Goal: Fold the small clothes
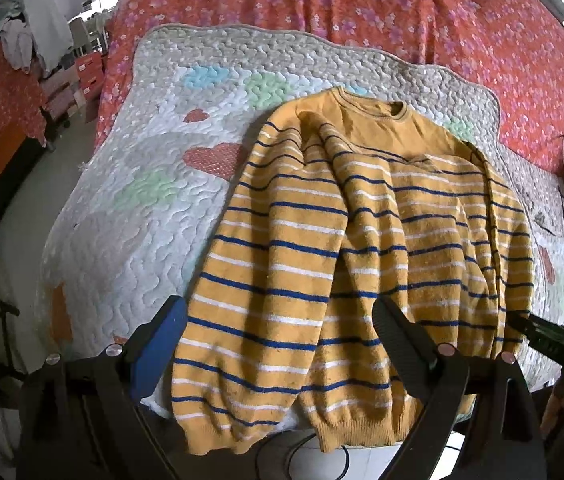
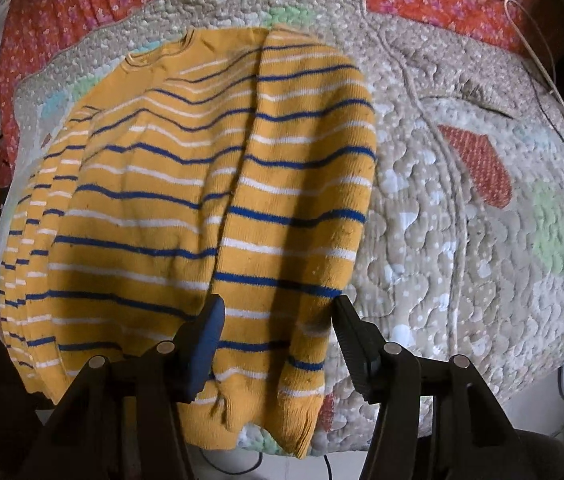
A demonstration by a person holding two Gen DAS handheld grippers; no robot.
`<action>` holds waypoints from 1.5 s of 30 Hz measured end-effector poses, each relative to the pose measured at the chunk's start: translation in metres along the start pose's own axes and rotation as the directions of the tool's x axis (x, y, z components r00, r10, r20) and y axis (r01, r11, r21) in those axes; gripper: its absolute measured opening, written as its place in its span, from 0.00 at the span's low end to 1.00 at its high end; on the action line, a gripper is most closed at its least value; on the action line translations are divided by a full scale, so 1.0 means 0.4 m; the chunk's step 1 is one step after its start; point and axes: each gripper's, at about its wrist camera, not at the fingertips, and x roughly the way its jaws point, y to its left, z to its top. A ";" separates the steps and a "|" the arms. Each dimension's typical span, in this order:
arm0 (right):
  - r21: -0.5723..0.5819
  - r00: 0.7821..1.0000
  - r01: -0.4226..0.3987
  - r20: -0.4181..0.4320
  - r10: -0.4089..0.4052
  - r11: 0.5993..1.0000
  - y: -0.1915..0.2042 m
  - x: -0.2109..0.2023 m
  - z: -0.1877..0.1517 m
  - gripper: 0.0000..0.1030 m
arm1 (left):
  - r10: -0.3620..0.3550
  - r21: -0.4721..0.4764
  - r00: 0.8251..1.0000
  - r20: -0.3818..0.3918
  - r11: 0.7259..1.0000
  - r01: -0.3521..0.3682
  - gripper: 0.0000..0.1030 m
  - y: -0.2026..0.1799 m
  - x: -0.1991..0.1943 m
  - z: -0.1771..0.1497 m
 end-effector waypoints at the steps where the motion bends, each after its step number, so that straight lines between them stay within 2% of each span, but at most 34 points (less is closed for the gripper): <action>1: 0.003 1.000 0.001 0.012 -0.001 1.000 0.006 -0.005 -0.005 0.59 | 0.002 0.006 1.000 -0.001 1.000 -0.002 0.90 -0.004 0.000 -0.001; 10: 0.020 0.998 -0.029 0.065 0.028 0.999 0.026 -0.039 -0.001 0.59 | 0.015 0.050 1.000 0.003 0.999 -0.015 0.90 -0.028 -0.006 -0.009; 21: 0.054 0.986 -0.132 0.110 0.126 0.990 0.023 -0.072 -0.008 0.57 | 0.006 0.033 1.000 -0.008 0.999 -0.006 0.90 -0.015 0.002 -0.027; 23: 0.053 0.987 -0.130 0.099 0.125 0.990 0.015 -0.071 -0.009 0.53 | -0.001 0.030 1.000 -0.012 1.000 0.002 0.90 -0.009 0.007 -0.031; 29: 0.029 0.988 -0.147 0.049 0.145 0.989 0.044 -0.037 -0.020 0.53 | -0.021 0.008 0.999 -0.038 1.000 0.022 0.90 0.011 0.025 -0.046; 33: -0.009 0.997 -0.076 0.005 0.076 0.997 0.068 0.014 -0.019 0.50 | -0.020 0.002 0.999 -0.039 1.000 0.020 0.90 0.017 0.026 -0.049; 36: 0.021 0.992 -0.119 -0.029 0.120 0.993 0.061 0.050 -0.016 0.48 | -0.018 0.001 0.999 -0.046 1.000 0.019 0.90 0.016 0.032 -0.052; 37: 0.022 0.993 -0.116 -0.036 0.117 0.993 0.061 0.058 -0.016 0.32 | -0.018 0.002 0.999 -0.050 1.000 0.018 0.90 0.015 0.035 -0.053; 38: 0.019 0.993 -0.106 -0.047 0.107 0.994 0.060 0.065 -0.016 0.10 | -0.018 0.004 0.998 -0.053 1.000 0.018 0.90 0.014 0.037 -0.054; 42: 0.065 0.992 -0.123 -0.032 0.125 0.990 0.028 0.018 -0.013 0.07 | -0.013 0.017 0.998 -0.054 1.000 0.014 0.90 0.008 0.038 -0.057; 43: 0.084 0.991 -0.134 -0.013 0.135 0.988 0.013 -0.008 -0.007 0.06 | -0.010 0.018 0.998 -0.054 1.000 0.011 0.90 0.008 0.040 -0.055; 45: 0.100 0.993 -0.108 0.049 0.104 0.989 -0.025 -0.070 0.022 0.06 | -0.009 0.013 0.998 -0.059 1.000 0.010 0.90 0.008 0.046 -0.053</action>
